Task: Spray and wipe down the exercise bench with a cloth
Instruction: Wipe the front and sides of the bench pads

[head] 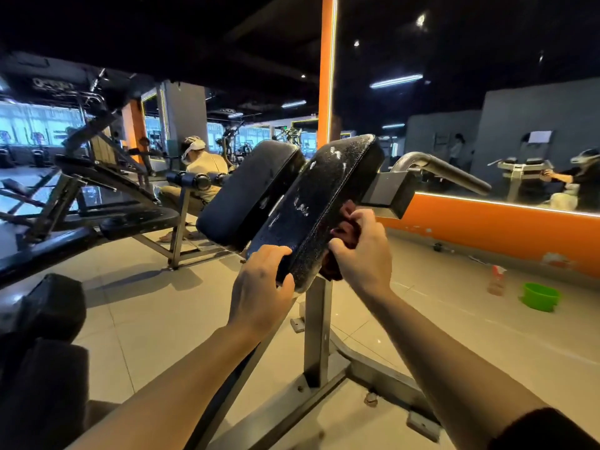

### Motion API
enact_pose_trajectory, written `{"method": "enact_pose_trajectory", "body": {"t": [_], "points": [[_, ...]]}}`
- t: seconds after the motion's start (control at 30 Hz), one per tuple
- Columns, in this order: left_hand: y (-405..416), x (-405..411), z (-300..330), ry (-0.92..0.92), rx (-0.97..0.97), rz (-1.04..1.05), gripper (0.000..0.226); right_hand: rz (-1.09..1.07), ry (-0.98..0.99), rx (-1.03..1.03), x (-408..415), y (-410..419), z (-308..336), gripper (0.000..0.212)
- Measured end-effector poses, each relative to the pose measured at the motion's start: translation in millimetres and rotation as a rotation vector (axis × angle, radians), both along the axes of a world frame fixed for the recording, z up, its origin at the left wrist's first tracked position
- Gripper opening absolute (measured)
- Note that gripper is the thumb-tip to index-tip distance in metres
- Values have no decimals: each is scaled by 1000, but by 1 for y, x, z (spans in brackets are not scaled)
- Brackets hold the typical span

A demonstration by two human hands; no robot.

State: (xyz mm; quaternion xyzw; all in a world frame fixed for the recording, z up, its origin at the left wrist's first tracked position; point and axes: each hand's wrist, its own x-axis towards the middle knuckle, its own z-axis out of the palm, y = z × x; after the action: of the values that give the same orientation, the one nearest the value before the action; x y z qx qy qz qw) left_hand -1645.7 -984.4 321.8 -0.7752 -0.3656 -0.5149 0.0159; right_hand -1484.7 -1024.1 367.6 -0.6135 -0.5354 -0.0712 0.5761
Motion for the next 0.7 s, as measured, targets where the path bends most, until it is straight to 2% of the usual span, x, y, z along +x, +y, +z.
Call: {"method": "enact_pose_trajectory", "body": {"t": [0.1, 0.23, 0.33, 0.4, 0.5, 0.6, 0.63, 0.7], "points": [[-1, 1, -3, -41, -43, -5, 41, -39, 171, -32, 16, 19, 31, 42], [-2, 0, -1, -90, -83, -8, 40, -28, 19, -70, -18, 18, 0, 41], [1, -2, 0, -99, -77, -29, 40, 149, -76, -146, -38, -3, -46, 52], [2, -4, 0, -93, -80, -37, 41, 189, -108, -143, -33, -11, -50, 47], [1, -5, -1, -75, -73, -42, 44, 34, -1, 22, -11, 3, -17, 41], [0, -5, -2, -62, -89, -38, 44, 107, 207, 10, -2, 14, 15, 47], [-1, -5, -2, -61, -94, -36, 44, 118, 193, -8, -7, 12, 15, 47], [-1, -4, -2, -59, -95, -36, 44, 69, 32, -55, -26, 1, -2, 48]]}}
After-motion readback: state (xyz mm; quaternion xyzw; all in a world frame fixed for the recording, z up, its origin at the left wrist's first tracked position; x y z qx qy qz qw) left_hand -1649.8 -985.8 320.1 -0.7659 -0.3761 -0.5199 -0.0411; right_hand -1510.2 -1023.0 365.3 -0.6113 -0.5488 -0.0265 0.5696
